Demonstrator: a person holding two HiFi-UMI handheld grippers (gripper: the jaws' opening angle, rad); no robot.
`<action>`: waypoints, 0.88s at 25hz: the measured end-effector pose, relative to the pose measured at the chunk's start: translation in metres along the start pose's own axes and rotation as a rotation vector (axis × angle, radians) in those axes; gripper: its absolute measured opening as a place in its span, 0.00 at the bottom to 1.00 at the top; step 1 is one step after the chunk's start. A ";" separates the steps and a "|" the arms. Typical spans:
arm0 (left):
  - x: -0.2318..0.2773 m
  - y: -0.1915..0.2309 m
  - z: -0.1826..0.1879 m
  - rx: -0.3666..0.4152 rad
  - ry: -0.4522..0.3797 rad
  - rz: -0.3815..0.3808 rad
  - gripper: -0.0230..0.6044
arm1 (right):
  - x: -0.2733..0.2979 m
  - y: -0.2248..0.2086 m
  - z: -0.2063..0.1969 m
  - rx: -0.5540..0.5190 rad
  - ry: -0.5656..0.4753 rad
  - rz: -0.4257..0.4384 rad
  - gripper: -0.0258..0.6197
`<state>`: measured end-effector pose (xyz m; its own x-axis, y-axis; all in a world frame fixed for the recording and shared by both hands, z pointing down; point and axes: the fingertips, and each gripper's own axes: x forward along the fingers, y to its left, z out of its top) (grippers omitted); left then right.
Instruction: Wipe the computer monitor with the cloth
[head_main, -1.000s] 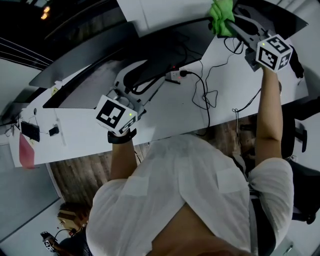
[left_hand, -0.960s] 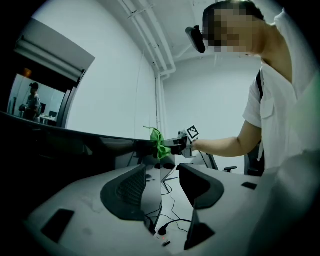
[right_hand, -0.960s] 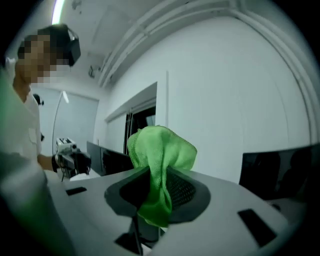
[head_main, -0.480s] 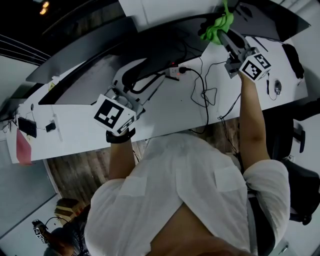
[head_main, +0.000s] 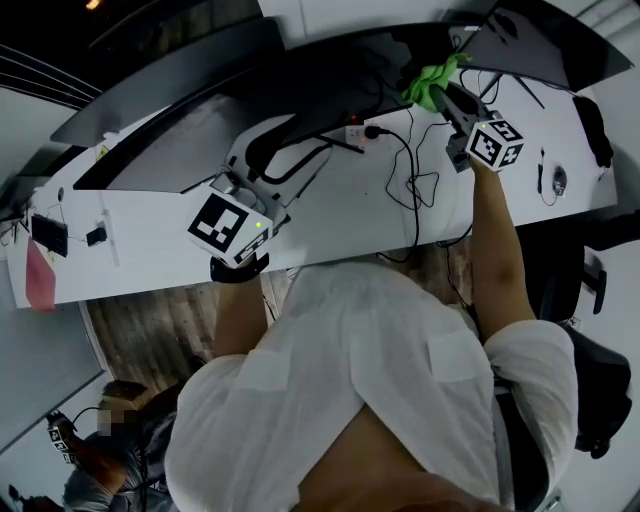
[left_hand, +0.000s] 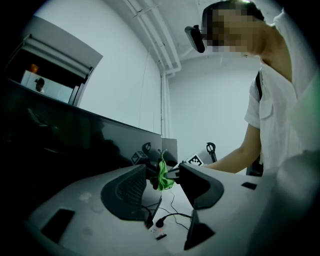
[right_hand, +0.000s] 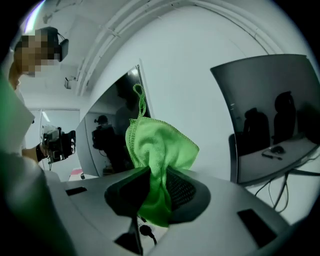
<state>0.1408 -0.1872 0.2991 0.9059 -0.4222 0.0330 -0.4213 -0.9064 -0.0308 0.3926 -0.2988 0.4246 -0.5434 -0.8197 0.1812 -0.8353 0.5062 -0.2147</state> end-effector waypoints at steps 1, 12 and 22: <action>-0.001 0.000 -0.001 -0.002 0.002 0.003 0.36 | 0.002 -0.002 -0.010 0.013 0.019 -0.011 0.20; -0.024 0.006 -0.014 -0.020 0.021 0.054 0.36 | 0.018 -0.023 -0.112 0.075 0.300 -0.185 0.20; -0.053 0.009 -0.029 -0.043 0.040 0.123 0.36 | 0.032 -0.008 -0.171 0.093 0.610 -0.296 0.19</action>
<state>0.0883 -0.1732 0.3256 0.8451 -0.5298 0.0716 -0.5315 -0.8470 0.0055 0.3673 -0.2835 0.5967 -0.2662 -0.6084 0.7477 -0.9601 0.2364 -0.1495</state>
